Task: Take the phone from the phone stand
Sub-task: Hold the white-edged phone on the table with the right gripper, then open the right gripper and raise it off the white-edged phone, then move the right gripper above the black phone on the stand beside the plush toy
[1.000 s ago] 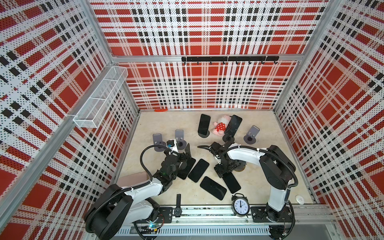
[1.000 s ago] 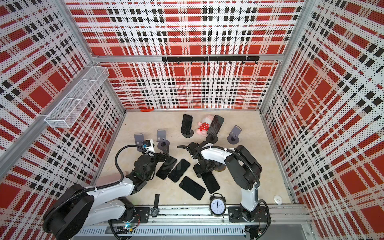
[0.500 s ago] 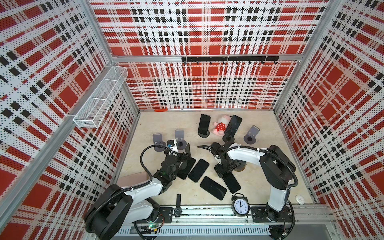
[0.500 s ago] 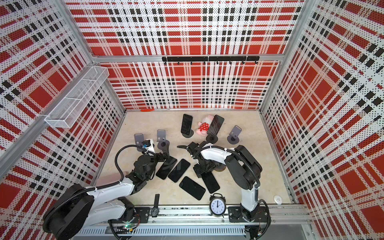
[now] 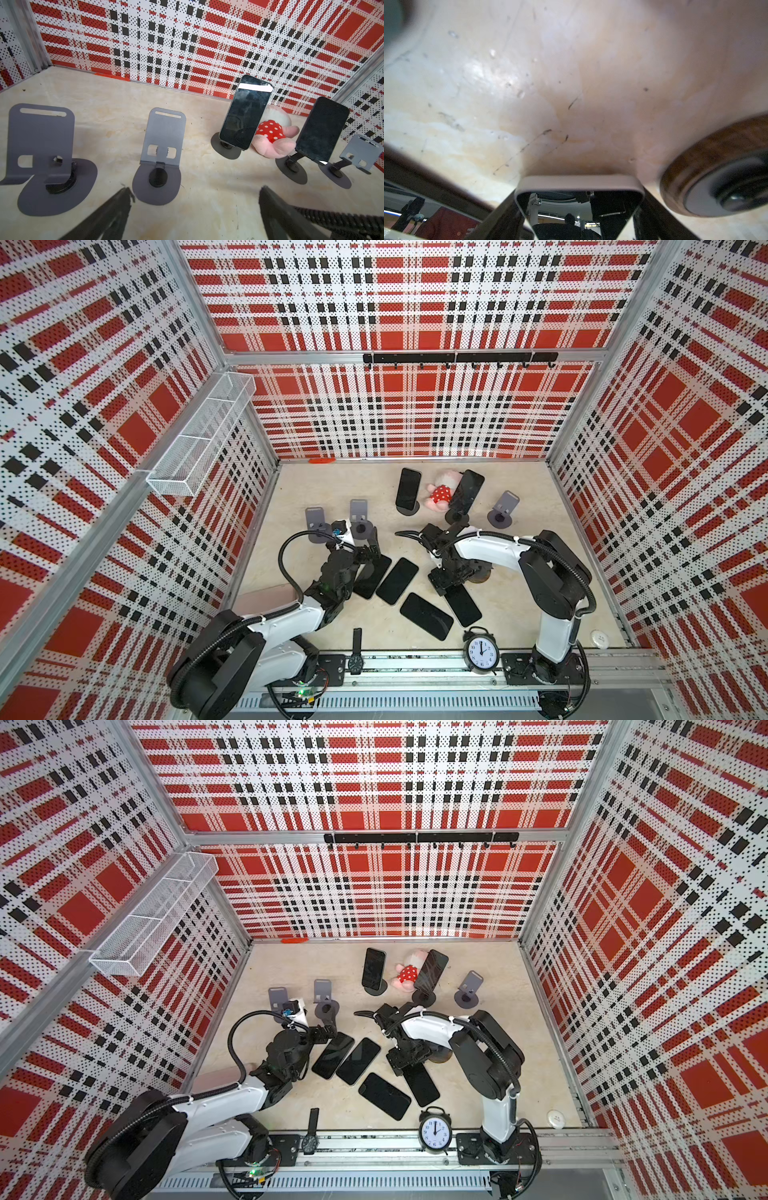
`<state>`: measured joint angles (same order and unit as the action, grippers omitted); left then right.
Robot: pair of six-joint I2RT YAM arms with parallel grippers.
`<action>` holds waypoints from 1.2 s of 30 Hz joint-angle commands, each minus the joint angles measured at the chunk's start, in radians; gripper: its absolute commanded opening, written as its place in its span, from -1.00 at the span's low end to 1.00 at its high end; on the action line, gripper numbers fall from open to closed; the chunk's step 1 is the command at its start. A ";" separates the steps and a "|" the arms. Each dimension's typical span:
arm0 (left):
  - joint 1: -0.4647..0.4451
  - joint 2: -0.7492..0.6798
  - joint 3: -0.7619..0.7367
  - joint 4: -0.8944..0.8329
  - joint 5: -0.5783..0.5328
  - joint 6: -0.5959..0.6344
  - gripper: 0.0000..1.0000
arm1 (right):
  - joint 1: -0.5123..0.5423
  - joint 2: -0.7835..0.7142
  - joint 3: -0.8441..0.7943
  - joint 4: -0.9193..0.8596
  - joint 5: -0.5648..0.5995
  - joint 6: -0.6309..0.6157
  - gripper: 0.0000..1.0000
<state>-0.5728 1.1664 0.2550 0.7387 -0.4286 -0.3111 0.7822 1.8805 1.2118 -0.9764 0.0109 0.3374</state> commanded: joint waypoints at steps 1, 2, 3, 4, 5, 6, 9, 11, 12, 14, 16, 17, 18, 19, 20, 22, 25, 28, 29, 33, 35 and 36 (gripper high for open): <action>0.005 -0.037 -0.025 0.004 -0.040 -0.002 0.96 | -0.006 0.029 -0.032 0.041 0.036 -0.002 0.58; 0.005 -0.043 -0.031 0.004 -0.051 -0.004 0.96 | -0.006 0.029 -0.031 0.039 0.034 -0.003 0.59; 0.008 -0.049 -0.034 0.004 -0.056 -0.008 0.96 | -0.006 0.030 -0.031 0.040 0.033 -0.004 0.59; 0.008 -0.052 -0.034 0.004 -0.051 -0.008 0.96 | -0.006 0.030 -0.031 0.039 0.035 -0.003 0.59; 0.008 -0.054 -0.033 0.004 -0.046 -0.006 0.96 | -0.006 0.028 -0.032 0.040 0.035 -0.004 0.59; 0.008 -0.054 -0.031 0.004 -0.040 -0.004 0.96 | -0.006 0.028 -0.029 0.040 0.035 -0.003 0.58; 0.009 -0.047 -0.031 0.004 -0.043 -0.005 0.96 | -0.006 0.031 -0.022 0.035 0.031 -0.006 0.59; 0.010 -0.041 -0.026 0.004 -0.032 -0.006 0.96 | -0.005 0.024 -0.020 0.035 0.039 -0.002 0.60; 0.010 -0.040 -0.024 0.004 -0.028 -0.007 0.96 | -0.006 0.021 -0.016 0.032 0.041 0.001 0.61; 0.009 -0.043 -0.028 0.002 -0.038 -0.005 0.96 | -0.006 0.013 -0.009 0.028 0.036 0.006 0.62; 0.012 -0.043 -0.030 0.003 -0.042 -0.008 0.96 | -0.006 0.004 -0.001 0.028 0.032 0.009 0.64; 0.014 -0.042 -0.028 0.002 -0.036 -0.009 0.96 | -0.006 0.000 0.002 0.028 0.037 0.012 0.63; 0.014 -0.040 -0.026 0.002 -0.028 -0.008 0.96 | -0.005 -0.002 0.008 0.025 0.044 0.016 0.64; 0.013 -0.040 -0.024 0.002 -0.025 -0.008 0.96 | -0.006 -0.005 0.017 0.022 0.046 0.021 0.63; 0.014 -0.040 -0.027 0.003 -0.030 -0.006 0.96 | -0.006 -0.009 0.025 0.021 0.042 0.024 0.64; 0.014 -0.038 -0.031 0.004 -0.045 -0.008 0.96 | -0.003 -0.024 0.049 0.016 0.027 0.029 0.63; 0.017 -0.030 -0.023 0.003 -0.027 -0.011 0.96 | 0.002 -0.063 0.092 0.008 0.033 0.041 0.62; 0.017 -0.030 -0.026 0.002 -0.036 -0.008 0.96 | 0.002 -0.093 0.158 -0.004 0.072 0.070 0.61; 0.018 -0.030 -0.026 0.003 -0.039 -0.010 0.96 | 0.002 -0.097 0.196 -0.012 0.111 0.088 0.61; 0.018 -0.025 -0.021 0.003 -0.018 -0.011 0.96 | -0.012 -0.112 0.338 0.011 0.282 0.198 0.62; 0.019 -0.023 -0.025 0.002 -0.031 -0.011 0.96 | -0.041 -0.105 0.402 0.016 0.341 0.299 0.64; 0.020 -0.021 -0.024 0.003 -0.036 -0.011 0.96 | -0.062 -0.100 0.426 0.022 0.357 0.338 0.64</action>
<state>-0.5617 1.1385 0.2321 0.7322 -0.4530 -0.3172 0.7650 1.8065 1.5787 -0.9653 0.2260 0.5224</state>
